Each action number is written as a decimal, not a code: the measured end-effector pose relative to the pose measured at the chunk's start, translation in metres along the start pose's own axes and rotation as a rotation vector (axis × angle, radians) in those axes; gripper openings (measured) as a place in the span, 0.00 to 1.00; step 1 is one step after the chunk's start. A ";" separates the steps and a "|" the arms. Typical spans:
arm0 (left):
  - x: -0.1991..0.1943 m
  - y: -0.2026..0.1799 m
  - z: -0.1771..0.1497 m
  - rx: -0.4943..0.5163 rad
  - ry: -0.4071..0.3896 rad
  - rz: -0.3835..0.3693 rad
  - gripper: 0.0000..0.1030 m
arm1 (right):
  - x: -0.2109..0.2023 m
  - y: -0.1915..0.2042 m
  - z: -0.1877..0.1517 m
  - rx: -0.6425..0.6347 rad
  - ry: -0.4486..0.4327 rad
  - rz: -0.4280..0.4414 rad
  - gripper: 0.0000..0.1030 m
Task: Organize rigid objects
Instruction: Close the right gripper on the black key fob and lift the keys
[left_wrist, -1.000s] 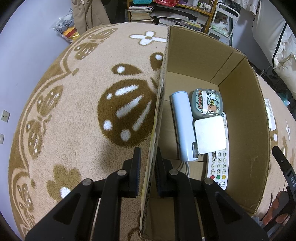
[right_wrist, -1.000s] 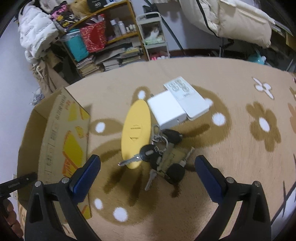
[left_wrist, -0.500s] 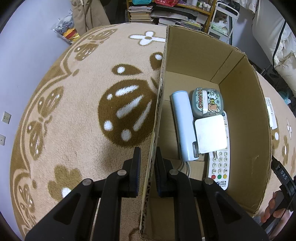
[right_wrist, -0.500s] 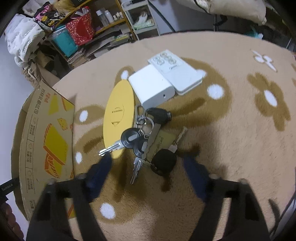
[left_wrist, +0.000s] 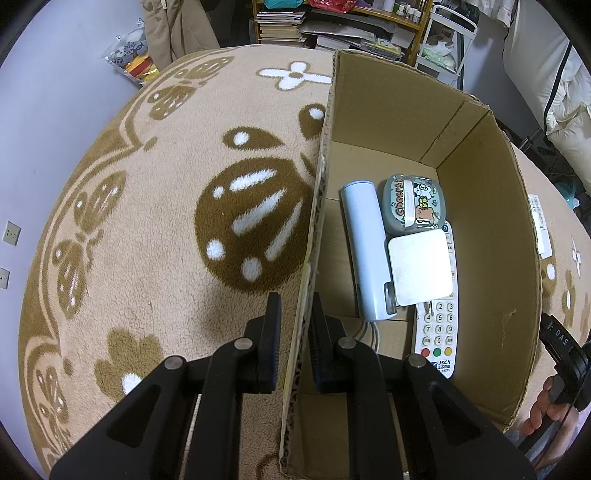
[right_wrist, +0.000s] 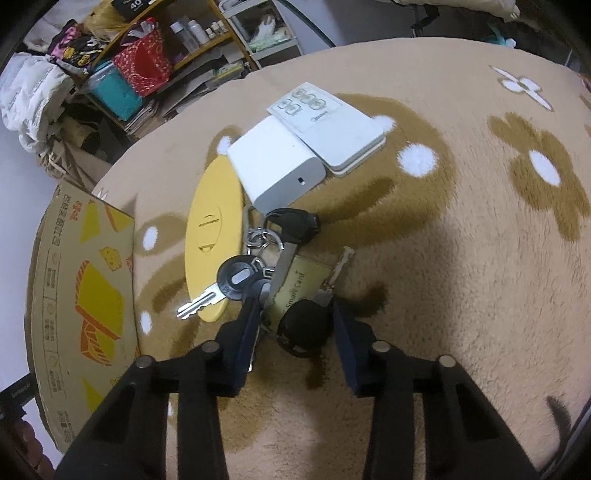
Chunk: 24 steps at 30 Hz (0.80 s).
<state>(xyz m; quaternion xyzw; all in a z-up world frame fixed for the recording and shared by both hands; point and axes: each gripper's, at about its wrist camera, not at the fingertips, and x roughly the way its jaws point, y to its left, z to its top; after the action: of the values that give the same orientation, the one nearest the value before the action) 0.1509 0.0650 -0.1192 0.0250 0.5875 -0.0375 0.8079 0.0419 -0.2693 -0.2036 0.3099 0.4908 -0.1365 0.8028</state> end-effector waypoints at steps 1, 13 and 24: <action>0.000 0.000 0.000 0.000 0.000 0.000 0.13 | 0.002 0.000 0.002 0.003 0.003 0.003 0.39; 0.000 0.000 0.000 0.000 0.001 0.001 0.14 | 0.004 -0.007 0.000 0.028 0.027 0.032 0.40; 0.001 0.000 -0.001 -0.001 0.002 -0.002 0.14 | 0.000 -0.005 -0.002 0.043 0.021 0.022 0.30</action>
<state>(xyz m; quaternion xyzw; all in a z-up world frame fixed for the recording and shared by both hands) 0.1503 0.0652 -0.1202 0.0242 0.5883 -0.0381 0.8074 0.0379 -0.2722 -0.2058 0.3339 0.4928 -0.1350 0.7921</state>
